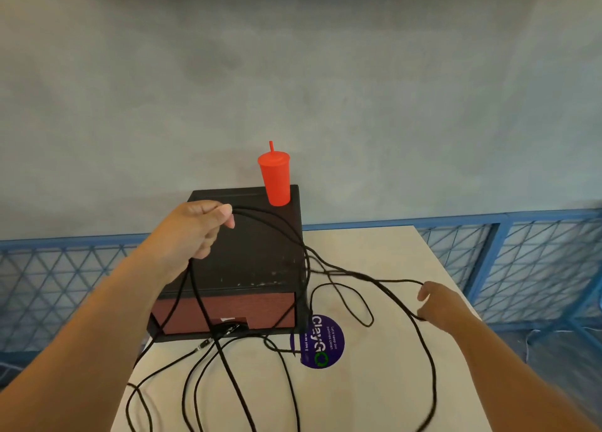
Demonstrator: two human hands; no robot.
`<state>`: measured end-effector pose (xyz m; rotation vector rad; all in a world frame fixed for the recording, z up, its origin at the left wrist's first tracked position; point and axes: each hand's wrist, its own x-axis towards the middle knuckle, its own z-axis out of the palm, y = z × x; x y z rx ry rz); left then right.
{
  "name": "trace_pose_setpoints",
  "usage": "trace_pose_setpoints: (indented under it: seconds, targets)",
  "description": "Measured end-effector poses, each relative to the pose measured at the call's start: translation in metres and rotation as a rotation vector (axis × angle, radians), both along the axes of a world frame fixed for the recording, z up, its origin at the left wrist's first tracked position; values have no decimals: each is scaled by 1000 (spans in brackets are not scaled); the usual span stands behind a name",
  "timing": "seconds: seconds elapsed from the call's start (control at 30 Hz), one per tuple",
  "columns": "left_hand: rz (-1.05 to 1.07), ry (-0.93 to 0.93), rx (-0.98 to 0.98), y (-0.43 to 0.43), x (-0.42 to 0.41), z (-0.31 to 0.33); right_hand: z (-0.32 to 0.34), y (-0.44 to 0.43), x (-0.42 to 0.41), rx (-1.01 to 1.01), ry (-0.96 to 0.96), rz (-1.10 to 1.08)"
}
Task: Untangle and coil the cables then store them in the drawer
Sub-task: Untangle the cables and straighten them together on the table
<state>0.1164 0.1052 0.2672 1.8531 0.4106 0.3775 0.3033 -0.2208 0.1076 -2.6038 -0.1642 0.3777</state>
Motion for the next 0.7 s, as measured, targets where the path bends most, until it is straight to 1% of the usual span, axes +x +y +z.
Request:
trace_pose_setpoints:
  seconds: [0.03, 0.07, 0.13, 0.17, 0.2, 0.23, 0.27, 0.33, 0.4, 0.47, 0.53, 0.6, 0.63, 0.7]
  targets:
    - [14, -29, -20, 2, -1, 1, -3, -1, 0, -25, -64, 37]
    - [28, -67, -47, 4, -1, 4, -7, -2, 0, -93, -120, 93]
    - [57, -149, -113, 7, -2, 10, -12, -4, -3, -337, -256, 259]
    - [73, -183, -144, 9, -3, 13, -20, -8, -3, -418, -412, 362]
    - [92, -212, -172, 10, -4, 17, -27, -12, -3, -456, -551, 451]
    - [114, -241, -198, 12, -5, 20, -35, -17, -4, -524, -636, 545]
    - [133, -268, -219, 14, -5, 22, -43, -23, -6, -599, -695, 599]
    - [164, -306, -250, 17, -5, 23, -58, -31, -10, -683, -689, 650]
    - [191, -335, -277, 17, -4, 22, -66, -37, -13, -734, -735, 741]
    - [237, -366, -302, 18, -2, 22, -72, -41, -14, -699, -635, 729]
    - [281, -405, -357, 20, -2, 25, -73, -46, -14, -618, -467, 670]
    - [317, -448, -447, 26, -6, 32, -75, -55, -22, -604, -274, 607]
    - [323, -468, -482, 30, -8, 36, -74, -60, -28, -544, -171, 529]
    - [295, -473, -483, 35, -11, 45, -80, -68, -32, -431, -123, 405]
